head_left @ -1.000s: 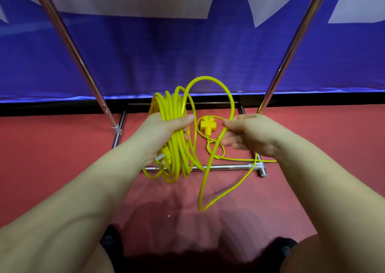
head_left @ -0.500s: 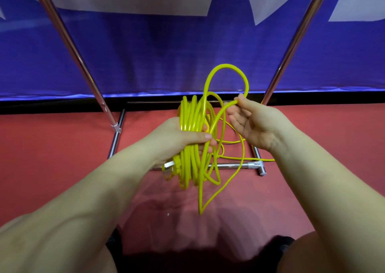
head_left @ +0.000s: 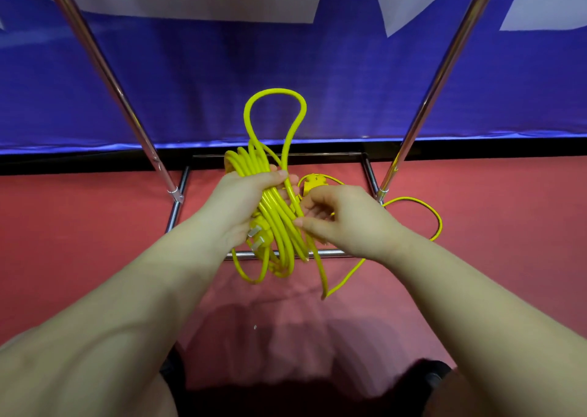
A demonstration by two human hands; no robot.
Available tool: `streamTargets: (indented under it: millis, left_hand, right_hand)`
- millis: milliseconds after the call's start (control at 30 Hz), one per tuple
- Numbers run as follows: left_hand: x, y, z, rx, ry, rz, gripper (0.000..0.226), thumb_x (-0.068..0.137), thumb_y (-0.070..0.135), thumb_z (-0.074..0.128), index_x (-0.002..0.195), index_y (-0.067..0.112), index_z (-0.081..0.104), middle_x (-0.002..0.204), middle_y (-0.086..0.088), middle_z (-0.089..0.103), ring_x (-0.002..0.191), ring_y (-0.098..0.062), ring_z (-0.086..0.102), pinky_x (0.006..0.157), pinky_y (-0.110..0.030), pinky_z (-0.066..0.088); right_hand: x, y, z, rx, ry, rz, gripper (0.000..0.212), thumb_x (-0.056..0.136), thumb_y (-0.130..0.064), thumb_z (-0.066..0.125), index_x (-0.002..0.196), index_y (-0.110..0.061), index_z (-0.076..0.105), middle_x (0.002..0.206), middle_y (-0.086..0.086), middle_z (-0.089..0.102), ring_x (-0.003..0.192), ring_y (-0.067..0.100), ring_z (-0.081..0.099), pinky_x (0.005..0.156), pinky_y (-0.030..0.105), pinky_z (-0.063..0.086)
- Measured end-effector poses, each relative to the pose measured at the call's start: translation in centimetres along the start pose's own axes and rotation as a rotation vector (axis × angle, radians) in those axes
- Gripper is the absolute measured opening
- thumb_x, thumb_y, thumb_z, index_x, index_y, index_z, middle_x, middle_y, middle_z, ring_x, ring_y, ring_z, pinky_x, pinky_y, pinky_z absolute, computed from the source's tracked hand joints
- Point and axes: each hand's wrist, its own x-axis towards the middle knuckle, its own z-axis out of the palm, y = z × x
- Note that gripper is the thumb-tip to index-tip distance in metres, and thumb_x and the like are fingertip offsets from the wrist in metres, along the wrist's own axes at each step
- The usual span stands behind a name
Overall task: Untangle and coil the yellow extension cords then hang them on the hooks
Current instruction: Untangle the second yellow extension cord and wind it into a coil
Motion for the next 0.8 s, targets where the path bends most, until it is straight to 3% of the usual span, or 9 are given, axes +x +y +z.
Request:
streamTargets:
  millis: [67,133,267,333,400,533,667,800]
  left_hand:
    - [0.3,0.1,-0.1,-0.053,0.026,0.006,0.012,0.088,0.001,0.056,0.079,0.009,0.057,0.064,-0.005,0.071,0.056,-0.015,0.068,0.053,-0.033,0.058]
    - [0.4,0.0,0.1,-0.066,0.035,0.017,0.011,0.087,0.000,0.056,0.082,0.010,0.056,0.064,-0.005,0.071,0.057,-0.015,0.069,0.053,-0.031,0.058]
    - [0.7,0.3,-0.2,-0.060,0.071,0.046,0.011,0.088,0.000,0.055,0.083,0.009,0.056,0.062,-0.003,0.071,0.055,-0.012,0.068,0.052,-0.028,0.057]
    - [1.2,0.9,-1.0,-0.061,0.099,0.036,0.007,0.089,0.004,0.055,0.084,0.009,0.057,0.063,-0.001,0.071,0.057,-0.010,0.069,0.051,-0.028,0.057]
    - [1.8,1.5,-1.9,-0.084,0.113,0.021,0.005,0.090,0.007,0.054,0.087,0.009,0.057,0.064,0.000,0.071,0.058,-0.009,0.069,0.051,-0.028,0.057]
    - [2.4,1.5,-3.2,-0.086,0.127,-0.021,0.008,0.094,0.015,0.051,0.099,0.009,0.054,0.072,-0.001,0.073,0.065,-0.010,0.071,0.060,-0.024,0.057]
    - [2.2,0.9,-3.4,0.031,0.132,-0.048,0.002,0.093,0.013,0.052,0.093,0.011,0.053,0.069,-0.003,0.072,0.062,-0.011,0.071,0.058,-0.024,0.056]
    - [1.5,0.5,-2.9,0.148,0.068,-0.048,0.005,0.092,0.010,0.053,0.088,0.011,0.054,0.062,0.000,0.072,0.056,-0.010,0.069,0.056,-0.024,0.055]
  right_hand:
    - [-0.1,-0.1,-0.2,-0.109,0.077,-0.020,0.011,0.085,-0.025,0.063,0.081,-0.023,0.053,0.067,-0.014,0.053,0.063,0.005,0.052,0.064,0.022,0.043]
    - [-0.1,0.1,-0.3,-0.162,0.055,0.009,0.012,0.088,-0.028,0.058,0.082,-0.022,0.049,0.065,-0.013,0.052,0.059,0.003,0.049,0.058,0.020,0.038]
    - [-0.4,1.0,0.0,-0.238,-0.276,0.203,0.017,0.089,-0.027,0.054,0.080,-0.018,0.043,0.079,0.004,0.060,0.075,0.025,0.053,0.066,0.031,0.039]
    - [-0.8,1.7,0.1,-0.394,-0.439,0.266,0.025,0.088,-0.025,0.058,0.071,-0.021,0.039,0.075,0.000,0.052,0.079,0.024,0.048,0.066,0.028,0.034]
    - [-1.1,2.0,-0.3,-0.400,-0.468,0.307,0.031,0.087,-0.022,0.061,0.068,-0.025,0.037,0.079,-0.002,0.051,0.080,0.020,0.047,0.067,0.025,0.033]
    - [-0.8,2.3,-1.4,-0.248,-0.149,0.300,0.021,0.087,-0.020,0.062,0.080,-0.022,0.042,0.084,0.000,0.064,0.084,0.024,0.060,0.073,0.032,0.046]
    - [-0.3,2.7,-2.2,-0.052,0.281,0.292,0.025,0.085,-0.021,0.065,0.095,-0.023,0.042,0.075,0.001,0.070,0.078,0.022,0.068,0.078,0.039,0.052]
    - [-0.2,2.1,-2.5,0.054,0.440,0.300,0.024,0.085,-0.021,0.065,0.098,-0.022,0.045,0.068,0.000,0.069,0.069,0.016,0.069,0.071,0.030,0.052]
